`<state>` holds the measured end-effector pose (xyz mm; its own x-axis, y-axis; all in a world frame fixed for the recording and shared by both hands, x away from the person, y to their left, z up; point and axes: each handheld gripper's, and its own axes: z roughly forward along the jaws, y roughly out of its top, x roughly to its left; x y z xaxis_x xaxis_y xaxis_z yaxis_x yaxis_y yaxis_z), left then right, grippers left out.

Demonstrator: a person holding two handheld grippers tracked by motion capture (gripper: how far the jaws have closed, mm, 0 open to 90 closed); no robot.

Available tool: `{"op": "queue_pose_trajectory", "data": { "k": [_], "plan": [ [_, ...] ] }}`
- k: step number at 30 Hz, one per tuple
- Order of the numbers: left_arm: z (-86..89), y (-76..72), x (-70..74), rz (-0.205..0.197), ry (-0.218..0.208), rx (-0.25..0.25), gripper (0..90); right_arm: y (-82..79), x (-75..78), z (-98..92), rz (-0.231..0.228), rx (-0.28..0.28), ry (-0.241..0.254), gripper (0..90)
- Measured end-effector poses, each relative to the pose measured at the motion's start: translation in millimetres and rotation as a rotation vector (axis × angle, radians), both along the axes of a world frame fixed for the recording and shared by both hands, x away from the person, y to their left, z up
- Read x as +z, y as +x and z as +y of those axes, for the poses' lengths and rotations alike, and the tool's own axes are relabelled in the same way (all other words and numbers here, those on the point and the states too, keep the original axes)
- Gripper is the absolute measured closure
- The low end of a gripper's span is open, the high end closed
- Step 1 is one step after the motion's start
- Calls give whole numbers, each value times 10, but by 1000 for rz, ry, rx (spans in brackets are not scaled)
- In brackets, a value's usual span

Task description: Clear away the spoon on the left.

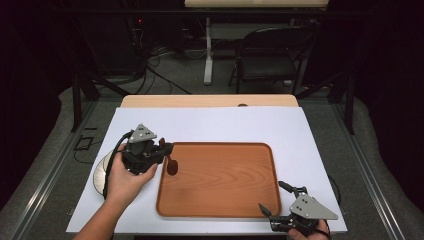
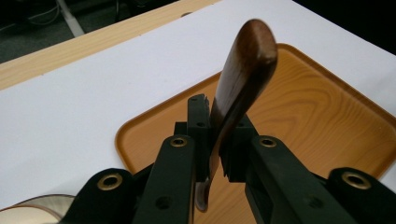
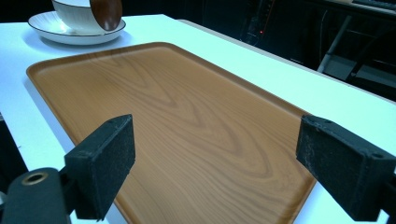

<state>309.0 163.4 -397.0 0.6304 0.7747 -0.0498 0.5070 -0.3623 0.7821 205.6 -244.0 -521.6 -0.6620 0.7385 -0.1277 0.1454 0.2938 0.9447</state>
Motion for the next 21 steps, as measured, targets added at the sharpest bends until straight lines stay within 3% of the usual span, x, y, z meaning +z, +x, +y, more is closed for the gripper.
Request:
{"op": "queue_pose_trajectory", "data": {
  "k": [15, 21],
  "plan": [
    [-225, 56, -156, 70, 12, -66, 842, -1, 3, -11, -4, -4, -5, 105],
    [-292, 75, -227, 118, 5, -93, 842, 1, 3, -14, -3, -5, -1, 105]
  ]
}}
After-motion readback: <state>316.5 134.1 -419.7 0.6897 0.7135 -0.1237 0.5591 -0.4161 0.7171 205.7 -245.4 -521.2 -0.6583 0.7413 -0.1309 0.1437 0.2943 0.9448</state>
